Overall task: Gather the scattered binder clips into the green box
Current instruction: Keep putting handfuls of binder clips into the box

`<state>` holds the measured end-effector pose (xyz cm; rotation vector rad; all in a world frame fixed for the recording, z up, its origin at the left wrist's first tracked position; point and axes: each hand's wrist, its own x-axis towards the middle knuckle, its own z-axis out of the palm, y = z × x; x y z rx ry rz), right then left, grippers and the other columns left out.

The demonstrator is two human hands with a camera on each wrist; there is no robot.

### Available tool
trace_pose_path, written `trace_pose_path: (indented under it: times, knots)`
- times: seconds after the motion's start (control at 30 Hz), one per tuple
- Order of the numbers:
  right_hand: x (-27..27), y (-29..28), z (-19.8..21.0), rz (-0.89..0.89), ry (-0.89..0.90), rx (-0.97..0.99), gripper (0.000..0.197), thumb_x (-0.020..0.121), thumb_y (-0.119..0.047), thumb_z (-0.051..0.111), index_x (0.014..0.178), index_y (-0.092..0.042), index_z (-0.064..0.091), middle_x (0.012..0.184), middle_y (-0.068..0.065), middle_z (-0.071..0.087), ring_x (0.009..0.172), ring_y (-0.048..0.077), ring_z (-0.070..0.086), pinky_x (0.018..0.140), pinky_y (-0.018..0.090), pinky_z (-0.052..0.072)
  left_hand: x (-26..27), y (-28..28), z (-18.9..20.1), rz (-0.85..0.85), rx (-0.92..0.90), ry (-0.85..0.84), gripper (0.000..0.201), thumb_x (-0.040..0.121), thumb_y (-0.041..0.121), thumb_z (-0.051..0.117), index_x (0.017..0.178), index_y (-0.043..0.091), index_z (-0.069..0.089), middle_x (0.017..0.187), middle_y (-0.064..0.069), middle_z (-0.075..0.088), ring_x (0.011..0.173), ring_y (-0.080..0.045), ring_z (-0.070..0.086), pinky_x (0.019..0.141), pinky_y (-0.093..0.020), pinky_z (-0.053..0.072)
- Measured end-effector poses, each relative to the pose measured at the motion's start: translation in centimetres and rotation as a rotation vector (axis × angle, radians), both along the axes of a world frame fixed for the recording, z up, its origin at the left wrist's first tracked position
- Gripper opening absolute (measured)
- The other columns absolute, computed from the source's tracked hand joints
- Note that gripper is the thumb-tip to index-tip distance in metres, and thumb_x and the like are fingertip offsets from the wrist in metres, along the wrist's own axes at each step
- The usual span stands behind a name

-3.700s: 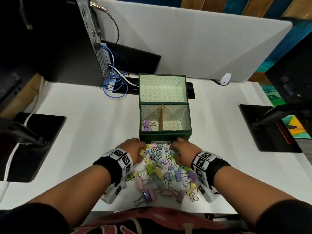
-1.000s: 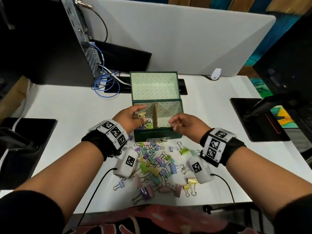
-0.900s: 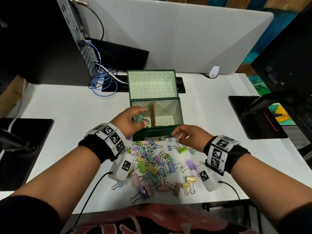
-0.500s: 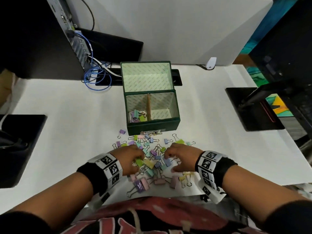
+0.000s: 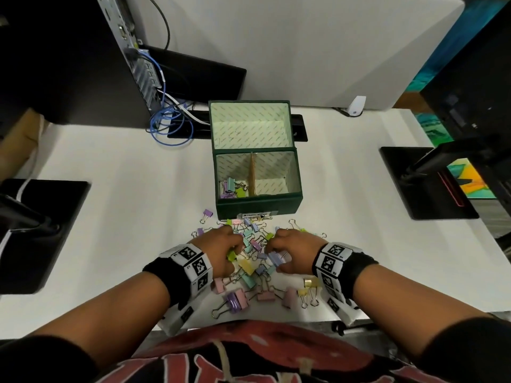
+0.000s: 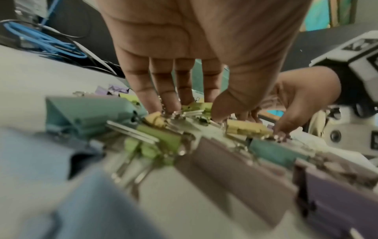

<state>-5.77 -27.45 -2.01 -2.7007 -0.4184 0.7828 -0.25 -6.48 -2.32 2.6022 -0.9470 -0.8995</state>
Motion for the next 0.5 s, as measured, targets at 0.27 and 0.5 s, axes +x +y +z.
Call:
trace_pose_path:
  times: [0.27,0.5]
  knots:
    - [2.6,-0.9,2.8,-0.366,0.101,0.335,0.033,0.077,-0.024,0.072,0.107,-0.021,0.058,0.084,-0.011,0.057,0.073,0.006,0.052,0.068,0.02,0.041,2.2,2.1,2.6,0.421,-0.439,0.165,0.035,0.074,0.004,0.067,0.089,0.033,0.054,0.094,0.007,0.049,0.064,-0.008,0.056,0.065,-0.022,0.049]
    - [7.6,0.9,7.8,-0.582,-0.069,0.621,0.025,0.084,-0.028,0.064,0.107,-0.025,0.059,0.091,0.001,0.06,0.085,0.014,0.059,0.083,0.029,0.049,5.9,2.4,5.4,0.677,-0.721,0.14,0.04,0.078,-0.001,0.062,0.083,0.038,0.052,0.09,0.005,0.048,0.069,-0.021,0.05,0.075,-0.038,0.047]
